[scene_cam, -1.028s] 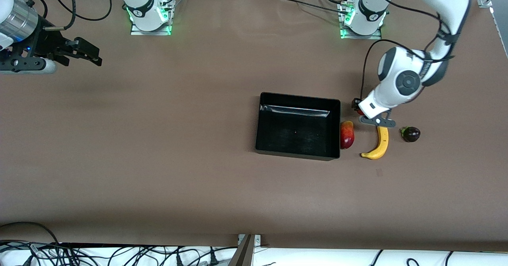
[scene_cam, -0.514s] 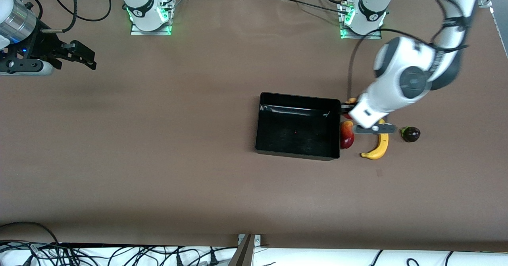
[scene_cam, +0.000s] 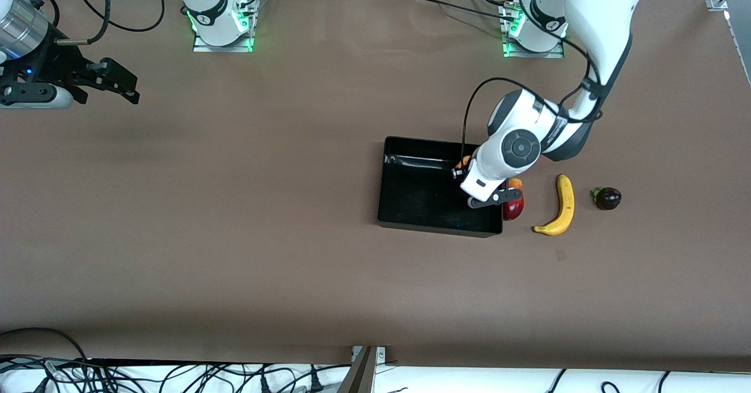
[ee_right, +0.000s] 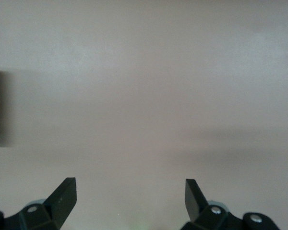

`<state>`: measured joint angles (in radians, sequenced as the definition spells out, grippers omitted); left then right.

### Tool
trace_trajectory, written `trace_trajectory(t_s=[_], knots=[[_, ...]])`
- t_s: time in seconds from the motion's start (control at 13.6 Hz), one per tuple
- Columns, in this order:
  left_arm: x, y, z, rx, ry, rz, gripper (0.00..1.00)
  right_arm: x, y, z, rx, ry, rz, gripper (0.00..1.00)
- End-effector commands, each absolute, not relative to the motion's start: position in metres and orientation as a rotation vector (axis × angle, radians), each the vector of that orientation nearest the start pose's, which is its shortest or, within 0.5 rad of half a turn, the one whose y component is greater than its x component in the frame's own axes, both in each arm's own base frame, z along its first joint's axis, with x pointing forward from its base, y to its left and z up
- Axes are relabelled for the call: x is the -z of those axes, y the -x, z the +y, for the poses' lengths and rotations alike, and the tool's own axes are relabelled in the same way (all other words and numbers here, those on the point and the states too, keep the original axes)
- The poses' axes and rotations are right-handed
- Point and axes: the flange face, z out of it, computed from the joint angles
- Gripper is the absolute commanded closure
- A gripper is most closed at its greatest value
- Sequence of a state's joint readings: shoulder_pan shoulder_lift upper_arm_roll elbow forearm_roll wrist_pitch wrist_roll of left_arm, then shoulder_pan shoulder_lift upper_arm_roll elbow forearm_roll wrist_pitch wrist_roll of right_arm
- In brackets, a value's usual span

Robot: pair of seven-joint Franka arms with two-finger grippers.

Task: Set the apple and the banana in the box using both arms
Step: 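Lower the apple into the box and open the left gripper, then move the left gripper to the yellow banana and grasp it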

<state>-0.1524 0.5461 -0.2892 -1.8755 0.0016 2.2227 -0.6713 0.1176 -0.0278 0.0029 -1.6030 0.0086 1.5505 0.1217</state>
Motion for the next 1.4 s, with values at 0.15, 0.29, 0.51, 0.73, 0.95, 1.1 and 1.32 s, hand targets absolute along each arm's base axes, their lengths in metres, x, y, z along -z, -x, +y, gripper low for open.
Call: trace_trajectory(t_s=[0.15,0.29,0.51,0.73,0.95,1.1,1.32], knots=[[-0.206,-0.562,-0.255,-0.375,3.105,-0.431,0.00,-0.624,-0.545,0.070,-0.033,3.146,-0.024,0.00],[-0.226,-0.570,-0.252,-0.361,3.102,-0.437,0.00,-0.625,-0.545,0.070,-0.025,3.150,-0.026,0.00],[-0.311,-0.610,-0.231,-0.370,3.066,-0.473,0.00,-0.622,-0.548,0.070,-0.014,3.169,-0.027,0.00],[-0.363,-0.653,-0.155,-0.342,3.135,-0.275,0.00,-0.623,-0.548,0.071,-0.012,3.167,-0.027,0.00],[-0.340,-0.674,-0.065,-0.307,3.130,0.180,0.00,-0.623,-0.546,0.079,-0.014,3.169,-0.051,0.00],[-0.298,-0.678,-0.026,-0.320,3.111,0.387,0.00,-0.623,-0.545,0.085,-0.016,3.170,-0.063,0.00],[-0.228,-0.653,0.011,-0.228,3.117,0.600,0.00,-0.623,-0.543,0.085,-0.028,3.171,-0.063,0.00]])
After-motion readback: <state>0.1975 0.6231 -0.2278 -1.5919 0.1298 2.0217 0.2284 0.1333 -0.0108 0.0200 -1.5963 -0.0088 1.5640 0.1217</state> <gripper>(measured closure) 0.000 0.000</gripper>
